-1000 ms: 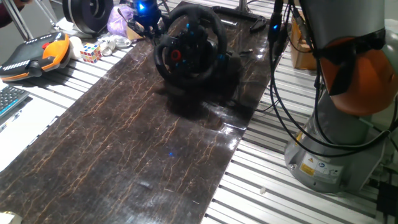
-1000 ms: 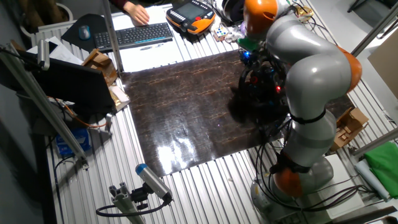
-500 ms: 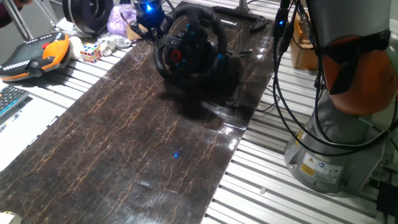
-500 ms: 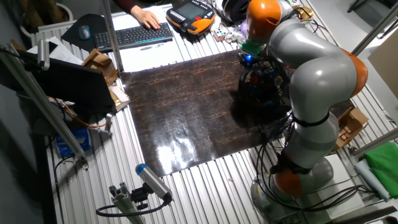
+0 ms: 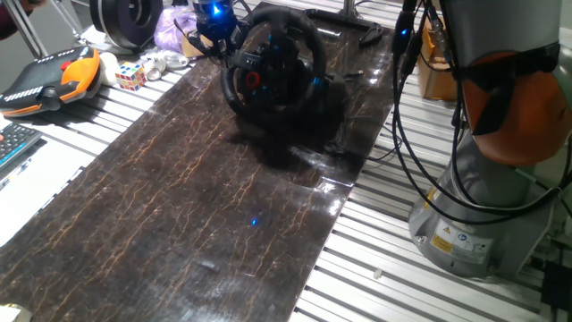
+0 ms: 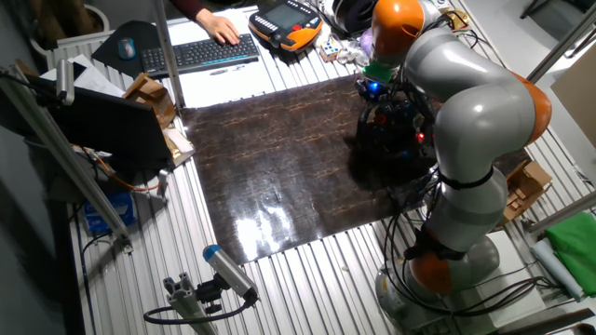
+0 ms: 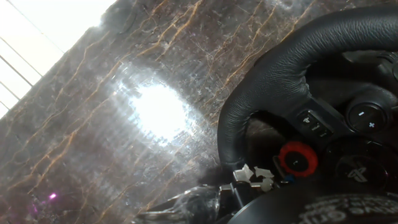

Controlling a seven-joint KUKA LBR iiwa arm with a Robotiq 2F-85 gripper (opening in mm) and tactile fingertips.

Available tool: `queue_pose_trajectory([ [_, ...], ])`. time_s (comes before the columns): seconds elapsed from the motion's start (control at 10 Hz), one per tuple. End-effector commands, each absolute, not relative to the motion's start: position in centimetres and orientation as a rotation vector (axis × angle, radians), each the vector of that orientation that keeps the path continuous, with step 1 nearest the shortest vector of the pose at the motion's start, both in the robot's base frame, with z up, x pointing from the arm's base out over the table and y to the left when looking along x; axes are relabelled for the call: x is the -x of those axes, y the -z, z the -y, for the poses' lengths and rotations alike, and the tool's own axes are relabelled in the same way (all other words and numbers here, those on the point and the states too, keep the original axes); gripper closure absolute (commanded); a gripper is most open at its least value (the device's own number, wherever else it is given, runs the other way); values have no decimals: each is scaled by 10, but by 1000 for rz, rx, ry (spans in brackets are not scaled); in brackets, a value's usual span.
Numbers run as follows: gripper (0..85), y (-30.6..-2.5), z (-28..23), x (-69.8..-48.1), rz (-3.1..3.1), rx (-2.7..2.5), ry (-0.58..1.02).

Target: Rotate the steering wheel 90 degrees clockwise

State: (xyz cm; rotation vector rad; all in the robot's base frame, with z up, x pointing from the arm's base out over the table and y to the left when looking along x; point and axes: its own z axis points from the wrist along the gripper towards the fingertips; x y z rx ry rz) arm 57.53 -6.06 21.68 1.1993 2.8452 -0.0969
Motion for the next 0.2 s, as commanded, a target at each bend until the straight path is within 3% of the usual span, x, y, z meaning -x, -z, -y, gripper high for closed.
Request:
queue_pose_trajectory([
  [0.0, 843, -217, 60, -575, -2845, -1199, 99],
  [0.1, 843, -217, 60, -575, -2844, -1199, 101],
])
